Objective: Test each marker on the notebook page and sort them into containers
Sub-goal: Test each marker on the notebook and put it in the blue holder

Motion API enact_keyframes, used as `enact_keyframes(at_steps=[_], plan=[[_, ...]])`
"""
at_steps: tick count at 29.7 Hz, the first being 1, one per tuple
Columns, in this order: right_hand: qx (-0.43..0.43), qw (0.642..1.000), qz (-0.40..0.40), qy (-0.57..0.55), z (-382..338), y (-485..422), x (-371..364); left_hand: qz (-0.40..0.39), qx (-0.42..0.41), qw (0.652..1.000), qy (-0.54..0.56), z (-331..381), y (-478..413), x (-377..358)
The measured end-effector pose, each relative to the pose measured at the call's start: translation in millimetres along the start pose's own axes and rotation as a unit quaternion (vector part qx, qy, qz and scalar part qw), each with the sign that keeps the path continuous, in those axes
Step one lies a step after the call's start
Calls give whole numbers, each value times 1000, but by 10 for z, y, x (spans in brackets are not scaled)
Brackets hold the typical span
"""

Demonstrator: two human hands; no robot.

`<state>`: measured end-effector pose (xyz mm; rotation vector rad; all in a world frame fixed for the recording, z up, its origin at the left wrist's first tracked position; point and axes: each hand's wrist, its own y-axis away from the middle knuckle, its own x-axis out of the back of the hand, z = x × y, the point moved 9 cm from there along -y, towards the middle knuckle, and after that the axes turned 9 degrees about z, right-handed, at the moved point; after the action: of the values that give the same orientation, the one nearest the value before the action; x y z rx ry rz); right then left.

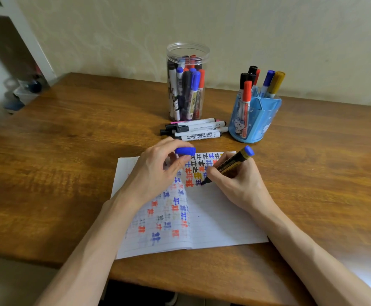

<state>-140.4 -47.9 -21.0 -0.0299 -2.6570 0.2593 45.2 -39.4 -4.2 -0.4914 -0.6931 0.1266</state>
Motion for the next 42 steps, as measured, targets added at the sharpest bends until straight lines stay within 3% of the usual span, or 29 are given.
enact_keyframes(at_steps=[6, 13, 23, 26, 29, 32, 36, 42], plan=[[-37, 988, 57, -139, 0, -6, 174, -18, -5, 1000, 3, 28, 2, -42], [-8, 967, 92, -238, -36, -42, 297, -24, 26, 999, 18, -18, 15, -40], [14, 981, 18, -195, -88, 2, 153, -28, 34, 999, 24, 9, 25, -57], [-24, 981, -25, -193, -46, -8, 88, -18, 26, 999, 28, 21, 20, -26], [-122, 938, -85, -313, -30, -2, 8, 3, 26, 999, 37, 35, 12, 39], [-110, 961, -69, -243, -13, -46, 83, 10, 30, 998, 46, 44, 2, 61], [3, 991, -79, -104, -72, -45, 129, 14, 25, 999, 32, 28, 0, 70], [32, 991, -78, -101, -47, -56, 118, 21, 16, 1000, 12, 43, 5, 75]])
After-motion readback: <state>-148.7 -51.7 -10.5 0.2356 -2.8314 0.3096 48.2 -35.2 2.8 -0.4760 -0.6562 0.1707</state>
